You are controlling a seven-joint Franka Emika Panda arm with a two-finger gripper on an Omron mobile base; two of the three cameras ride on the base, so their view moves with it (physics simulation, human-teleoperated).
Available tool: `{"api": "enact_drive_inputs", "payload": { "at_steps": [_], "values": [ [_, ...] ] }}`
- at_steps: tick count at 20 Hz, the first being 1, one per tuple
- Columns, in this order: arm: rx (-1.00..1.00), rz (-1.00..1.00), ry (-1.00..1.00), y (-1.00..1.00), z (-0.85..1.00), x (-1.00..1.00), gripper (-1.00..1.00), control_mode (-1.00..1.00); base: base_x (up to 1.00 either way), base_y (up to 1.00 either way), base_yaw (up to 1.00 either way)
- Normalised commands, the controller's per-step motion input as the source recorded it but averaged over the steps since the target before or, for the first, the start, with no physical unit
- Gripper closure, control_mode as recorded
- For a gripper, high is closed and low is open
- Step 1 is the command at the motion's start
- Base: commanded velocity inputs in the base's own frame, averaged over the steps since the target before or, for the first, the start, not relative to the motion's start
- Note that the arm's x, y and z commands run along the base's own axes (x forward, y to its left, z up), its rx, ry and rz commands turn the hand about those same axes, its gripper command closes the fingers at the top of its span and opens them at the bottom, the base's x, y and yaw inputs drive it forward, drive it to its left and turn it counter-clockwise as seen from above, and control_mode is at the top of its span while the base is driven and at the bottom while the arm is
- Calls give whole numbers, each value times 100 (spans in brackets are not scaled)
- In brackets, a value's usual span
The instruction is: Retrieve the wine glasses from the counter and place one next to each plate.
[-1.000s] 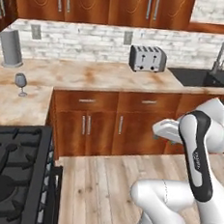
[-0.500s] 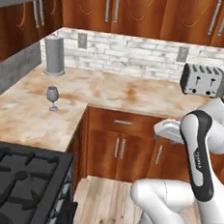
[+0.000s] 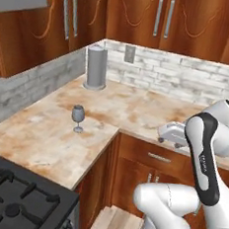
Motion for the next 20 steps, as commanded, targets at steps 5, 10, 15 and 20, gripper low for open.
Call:
{"api": "enact_drive_inputs", "payload": {
  "at_steps": [5,10,15,20],
  "values": [
    [0,0,0,0,0,0,-100,100,75,0,55],
    [0,0,0,0,0,0,-100,100,6,-2,29],
    [0,0,0,0,0,0,-100,100,15,-16,23],
    [0,0,0,0,0,0,-100,100,32,-28,24]
  ]
}}
